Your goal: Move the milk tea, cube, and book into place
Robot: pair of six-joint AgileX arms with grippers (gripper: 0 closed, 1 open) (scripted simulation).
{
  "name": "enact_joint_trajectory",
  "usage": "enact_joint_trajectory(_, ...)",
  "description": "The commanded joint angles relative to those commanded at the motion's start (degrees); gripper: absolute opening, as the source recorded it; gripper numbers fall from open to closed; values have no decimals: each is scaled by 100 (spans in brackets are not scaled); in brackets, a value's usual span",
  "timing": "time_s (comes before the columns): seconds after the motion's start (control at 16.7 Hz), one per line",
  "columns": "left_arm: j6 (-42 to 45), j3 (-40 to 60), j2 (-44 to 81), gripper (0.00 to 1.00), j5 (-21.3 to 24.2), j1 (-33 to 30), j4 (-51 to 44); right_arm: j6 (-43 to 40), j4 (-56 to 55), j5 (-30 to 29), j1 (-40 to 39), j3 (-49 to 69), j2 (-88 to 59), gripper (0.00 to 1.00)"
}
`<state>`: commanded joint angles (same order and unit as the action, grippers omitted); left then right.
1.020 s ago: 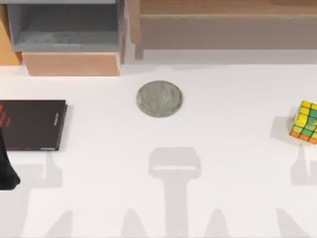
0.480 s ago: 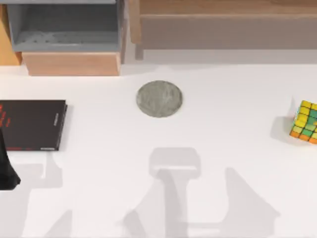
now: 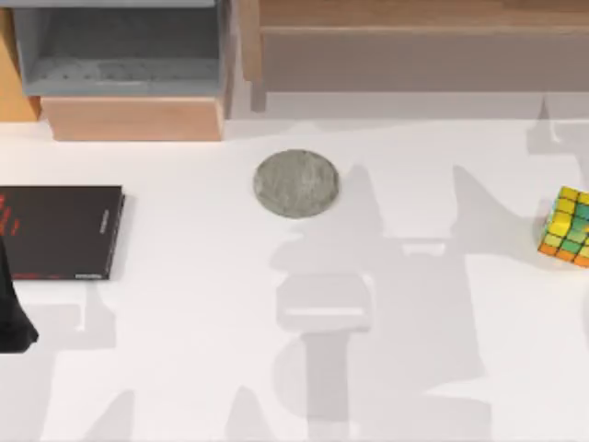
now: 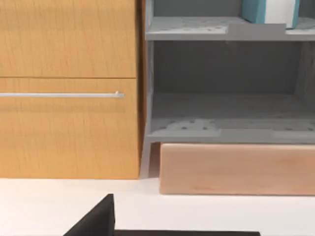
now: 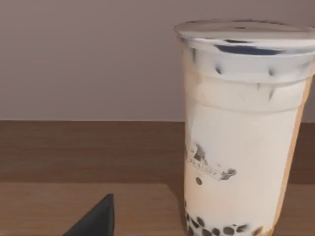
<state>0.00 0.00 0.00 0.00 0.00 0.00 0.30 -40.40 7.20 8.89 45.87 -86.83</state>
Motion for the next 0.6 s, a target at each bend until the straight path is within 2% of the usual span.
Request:
enact_joint_trajectory(0.3, 0, 0, 0, 100, 0, 0, 0, -1, -719, 125, 156, 819, -1479, 100)
enact_joint_trajectory(0.6, 0, 0, 0, 100, 0, 0, 0, 0, -819, 144, 180, 924, -1677, 100)
